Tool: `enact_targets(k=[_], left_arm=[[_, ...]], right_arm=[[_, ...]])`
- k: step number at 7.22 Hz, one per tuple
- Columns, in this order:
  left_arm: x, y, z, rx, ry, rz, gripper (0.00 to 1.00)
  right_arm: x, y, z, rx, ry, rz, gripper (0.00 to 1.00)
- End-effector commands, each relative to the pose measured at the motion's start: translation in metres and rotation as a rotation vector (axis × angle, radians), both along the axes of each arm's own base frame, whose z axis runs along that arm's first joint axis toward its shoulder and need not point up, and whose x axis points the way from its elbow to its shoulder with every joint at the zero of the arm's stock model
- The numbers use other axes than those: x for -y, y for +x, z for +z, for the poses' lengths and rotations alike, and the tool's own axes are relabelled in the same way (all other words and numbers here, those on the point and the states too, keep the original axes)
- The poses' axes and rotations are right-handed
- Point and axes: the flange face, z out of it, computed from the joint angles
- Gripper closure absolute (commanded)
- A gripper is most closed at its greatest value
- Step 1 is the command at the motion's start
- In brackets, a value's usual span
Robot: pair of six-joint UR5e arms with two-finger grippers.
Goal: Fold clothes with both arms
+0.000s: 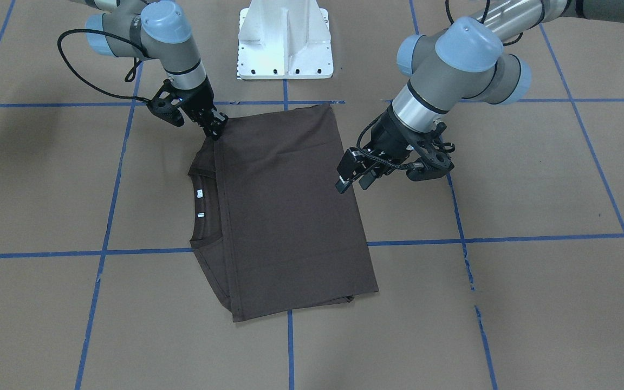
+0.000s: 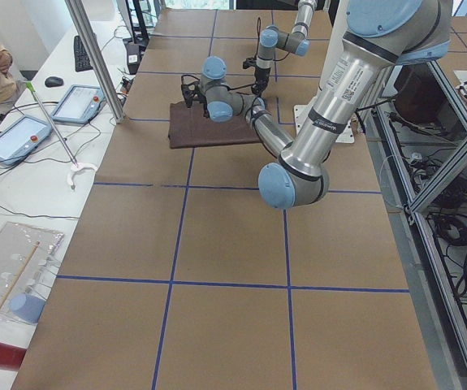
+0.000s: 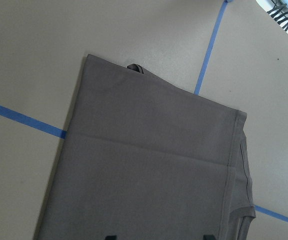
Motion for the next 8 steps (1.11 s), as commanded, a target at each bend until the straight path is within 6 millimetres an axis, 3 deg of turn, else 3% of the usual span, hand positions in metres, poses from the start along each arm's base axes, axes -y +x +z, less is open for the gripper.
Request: enact_targets(k=[1,3,4,8], left_arm=[[0.0,0.0,0.001,0.003,-0.002,0.0,0.35],[0.0,0.001,0.001,0.002,-0.001,0.0,0.35],[0.0,0.001,0.001,0.002,-0.001,0.0,0.35],[-0.005,0.004,-0.004,-0.018,-0.039,-0.009,0.34]], right_arm=[[-0.002,-0.001,0.001,-0.002,-0.001,-0.001,0.79],[-0.003,-0.002,-0.001,0.001,0.001,-0.001,0.81],[-0.003,-0.003,-0.003,0.005,0.002,-0.003,1.0],[-0.006,0.007,-0.013,0.028,0.009,-0.01,1.0]])
